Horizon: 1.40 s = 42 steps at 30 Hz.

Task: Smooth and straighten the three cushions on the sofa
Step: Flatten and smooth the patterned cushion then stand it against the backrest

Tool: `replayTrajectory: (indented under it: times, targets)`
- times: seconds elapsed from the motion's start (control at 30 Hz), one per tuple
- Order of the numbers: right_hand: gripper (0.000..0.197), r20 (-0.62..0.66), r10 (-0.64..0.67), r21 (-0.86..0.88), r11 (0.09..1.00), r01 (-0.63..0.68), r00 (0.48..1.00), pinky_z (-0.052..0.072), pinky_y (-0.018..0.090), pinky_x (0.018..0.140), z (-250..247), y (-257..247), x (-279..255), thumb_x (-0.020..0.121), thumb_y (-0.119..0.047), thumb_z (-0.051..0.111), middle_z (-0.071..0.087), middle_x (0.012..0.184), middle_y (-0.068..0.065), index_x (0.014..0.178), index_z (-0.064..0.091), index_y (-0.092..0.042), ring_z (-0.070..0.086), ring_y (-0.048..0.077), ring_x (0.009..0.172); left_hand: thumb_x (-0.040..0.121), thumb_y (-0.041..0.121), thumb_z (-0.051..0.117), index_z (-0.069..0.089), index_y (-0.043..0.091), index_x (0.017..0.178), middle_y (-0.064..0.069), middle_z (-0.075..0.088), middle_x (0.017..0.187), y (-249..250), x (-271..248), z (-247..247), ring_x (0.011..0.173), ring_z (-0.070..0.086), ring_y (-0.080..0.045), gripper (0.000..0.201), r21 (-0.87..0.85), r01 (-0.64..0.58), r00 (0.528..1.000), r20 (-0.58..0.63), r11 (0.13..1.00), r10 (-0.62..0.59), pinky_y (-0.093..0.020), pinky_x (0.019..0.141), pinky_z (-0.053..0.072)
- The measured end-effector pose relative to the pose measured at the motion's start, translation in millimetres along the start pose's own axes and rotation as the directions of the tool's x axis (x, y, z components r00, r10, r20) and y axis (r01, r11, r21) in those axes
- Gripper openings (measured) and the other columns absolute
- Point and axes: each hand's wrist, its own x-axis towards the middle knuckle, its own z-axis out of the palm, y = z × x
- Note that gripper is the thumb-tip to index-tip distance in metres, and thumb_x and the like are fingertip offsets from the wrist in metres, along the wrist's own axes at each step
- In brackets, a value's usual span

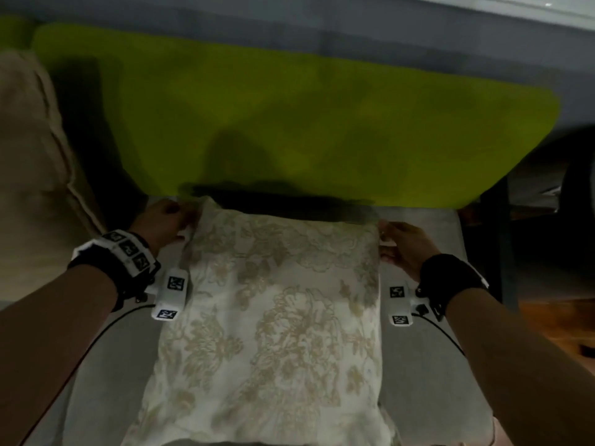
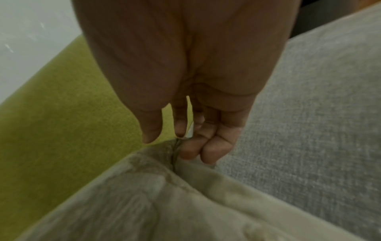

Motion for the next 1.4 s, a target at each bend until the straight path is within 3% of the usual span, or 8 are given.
replayTrajectory:
  times: [0.17,0.4,0.57,0.73,0.9,1.27,1.33,1.4]
  targets:
    - [0.022,-0.026,-0.013,-0.053,0.999,0.012,1.0,0.051,0.038,0.072,-3,-6,4,0.096,-0.026,0.071,0.068,0.102,0.008,0.114,0.059,-0.018,0.065,0.024,0.085,0.098,0.023,0.058,0.06,0.015,0.11,-0.012,0.061,0.102,-2,-2,-1,0.077,0.061,-0.02,0.014,-0.137,-0.032,0.999,-0.047,0.99,0.026,-0.03,0.061,0.05]
    - [0.035,-0.183,-0.275,-0.487,0.859,0.156,0.944,0.059,0.042,0.071,-11,-19,17,0.083,-0.023,0.084,0.07,0.081,0.005,0.108,0.06,-0.024,0.07,0.028,0.08,0.095,0.021,0.063,0.063,0.019,0.105,-0.01,0.064,0.1,3,-18,-19,0.063,0.057,-0.014,0.01,0.239,-0.09,0.962,-0.232,0.967,0.147,-0.011,0.042,0.047]
    - [0.043,0.195,-0.61,-0.88,0.237,0.412,0.768,0.05,0.048,0.097,3,-15,-12,0.103,-0.035,0.049,0.06,0.138,0.013,0.145,0.047,-0.024,0.059,0.038,0.12,0.087,0.053,0.055,0.048,0.025,0.138,-0.015,0.049,0.141,17,-39,-18,0.127,0.048,-0.039,0.058,0.622,-0.215,0.922,-0.123,0.753,0.366,-0.044,0.103,0.042]
    - [0.065,0.742,-0.511,-0.587,-0.185,0.788,0.434,0.02,0.06,0.121,51,-5,-65,0.102,-0.066,0.026,0.028,0.167,0.006,0.159,0.024,-0.034,0.024,0.035,0.154,0.091,0.068,0.031,0.023,0.033,0.155,-0.002,0.016,0.164,36,-94,39,0.149,0.016,-0.021,0.074,0.618,-0.754,0.602,0.517,0.221,0.608,-0.04,0.119,0.018]
    - [0.071,0.763,-0.323,-0.61,-0.076,0.789,0.559,0.01,0.058,0.124,84,19,-45,0.098,-0.073,0.028,0.002,0.172,-0.002,0.16,0.003,-0.048,0.003,0.028,0.158,0.086,0.084,0.012,-0.015,0.057,0.147,0.011,-0.008,0.166,-9,-75,70,0.153,-0.004,-0.017,0.072,0.741,-0.582,0.813,0.521,0.336,0.259,-0.048,0.122,0.005]
    - [0.084,0.485,-0.085,-0.869,0.065,0.491,0.87,-0.012,0.066,0.119,36,37,-16,0.085,-0.09,0.002,-0.011,0.169,-0.018,0.156,-0.017,-0.049,-0.011,0.015,0.157,0.077,0.09,-0.002,-0.016,0.046,0.152,0.005,-0.008,0.166,-12,-64,64,0.153,-0.004,-0.021,0.088,0.858,-0.305,0.951,0.3,0.413,0.081,-0.056,0.12,-0.001]
    - [0.08,0.439,-0.202,-0.892,0.019,0.452,0.875,-0.015,0.063,0.12,35,24,-31,0.094,-0.078,0.004,-0.004,0.171,-0.012,0.162,-0.003,-0.035,-0.01,0.019,0.158,0.083,0.084,-0.003,-0.005,0.034,0.157,-0.001,-0.001,0.167,0,-70,61,0.153,0.002,-0.024,0.089,0.878,-0.327,0.94,0.263,0.351,0.217,-0.056,0.12,0.002]
    - [0.067,0.482,-0.503,-0.84,-0.033,0.541,0.718,-0.002,0.065,0.122,44,14,-58,0.103,-0.056,0.016,0.008,0.171,0.0,0.162,0.011,-0.025,0.004,0.027,0.159,0.094,0.07,0.003,0.008,0.025,0.158,-0.007,0.009,0.166,14,-85,59,0.152,0.012,-0.03,0.078,0.853,-0.455,0.843,0.318,0.257,0.434,-0.056,0.119,0.013]
